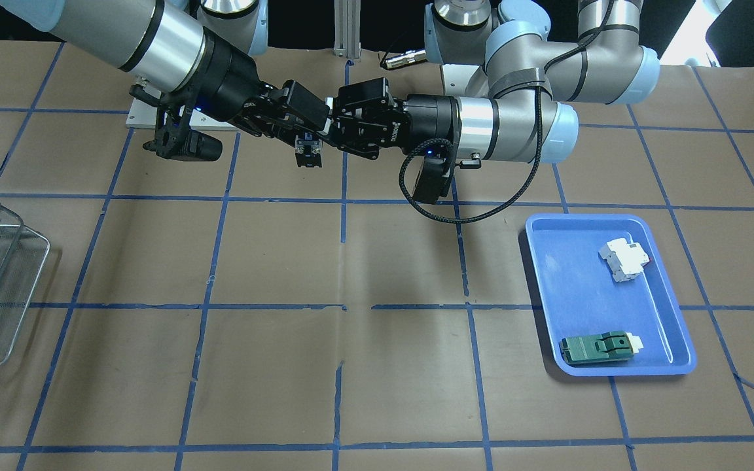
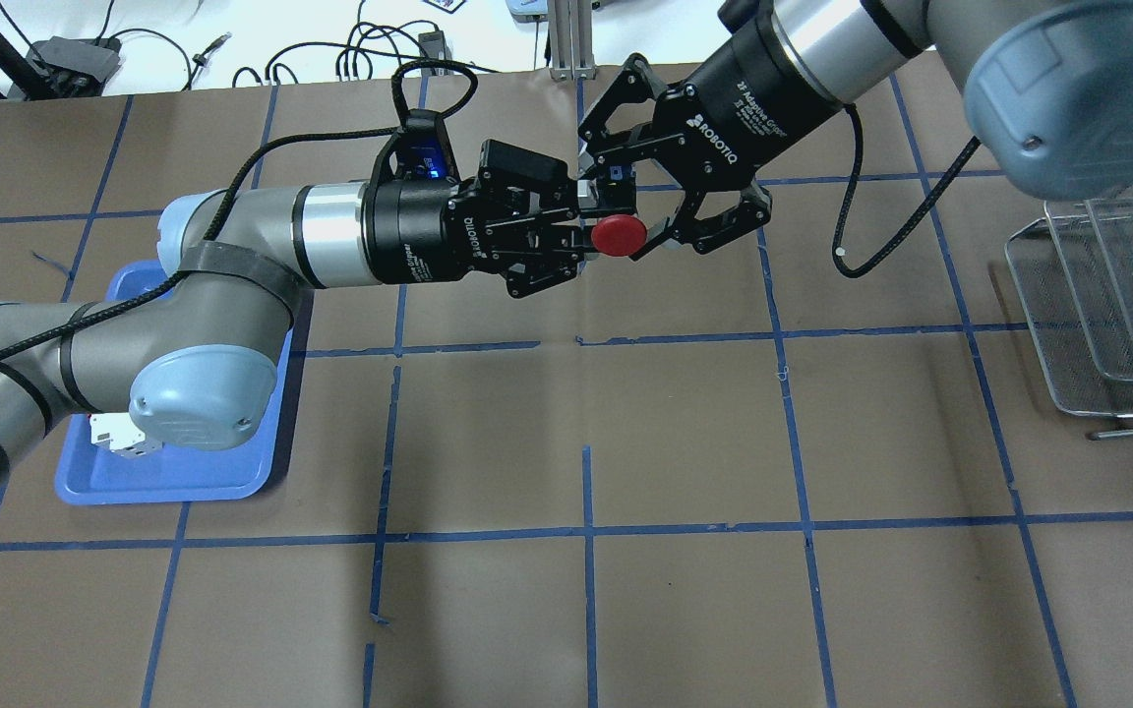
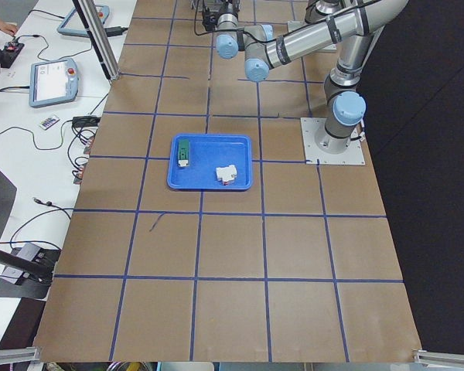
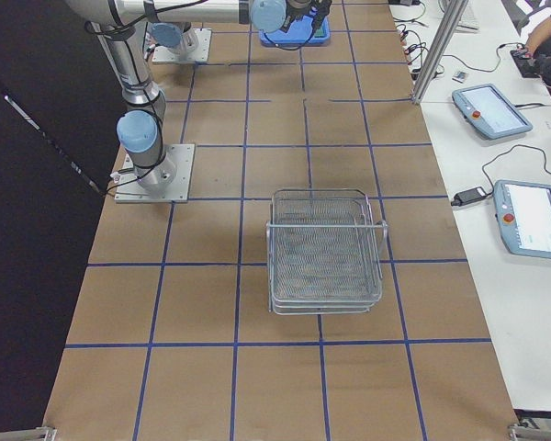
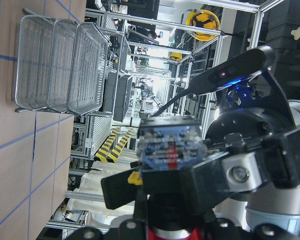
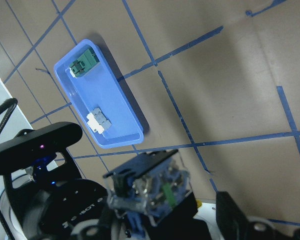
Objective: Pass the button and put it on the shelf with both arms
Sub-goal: 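Close the right gripper on the push button beside the left gripper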
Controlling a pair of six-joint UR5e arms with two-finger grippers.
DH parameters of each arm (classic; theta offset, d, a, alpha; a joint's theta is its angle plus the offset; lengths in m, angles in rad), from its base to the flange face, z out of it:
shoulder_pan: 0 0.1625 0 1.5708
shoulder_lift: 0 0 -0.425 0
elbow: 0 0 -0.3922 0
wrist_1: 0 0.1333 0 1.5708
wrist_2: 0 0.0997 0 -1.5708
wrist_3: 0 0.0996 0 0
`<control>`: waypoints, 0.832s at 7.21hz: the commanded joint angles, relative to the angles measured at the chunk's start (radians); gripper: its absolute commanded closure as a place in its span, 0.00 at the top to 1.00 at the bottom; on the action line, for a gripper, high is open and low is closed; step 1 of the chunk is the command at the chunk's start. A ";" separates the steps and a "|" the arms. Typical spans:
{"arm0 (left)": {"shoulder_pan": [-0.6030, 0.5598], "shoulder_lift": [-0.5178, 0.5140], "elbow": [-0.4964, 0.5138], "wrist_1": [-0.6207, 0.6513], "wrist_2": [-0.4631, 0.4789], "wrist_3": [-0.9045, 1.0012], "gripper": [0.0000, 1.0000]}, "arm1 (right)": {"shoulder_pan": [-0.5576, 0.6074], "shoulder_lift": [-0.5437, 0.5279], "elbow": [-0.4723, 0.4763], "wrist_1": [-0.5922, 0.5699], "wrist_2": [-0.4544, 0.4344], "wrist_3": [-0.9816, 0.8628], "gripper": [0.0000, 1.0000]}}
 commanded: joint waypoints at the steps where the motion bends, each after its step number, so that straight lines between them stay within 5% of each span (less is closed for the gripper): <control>1: 0.000 0.001 0.000 0.000 0.000 0.000 0.00 | 0.000 0.004 -0.001 -0.023 0.004 -0.012 0.66; 5: 0.000 0.000 -0.002 0.002 0.000 0.000 0.00 | -0.001 0.012 -0.001 -0.071 0.002 -0.015 0.62; 6: 0.000 0.000 0.000 0.002 0.000 0.000 0.00 | -0.001 0.010 0.001 -0.069 0.005 -0.015 0.55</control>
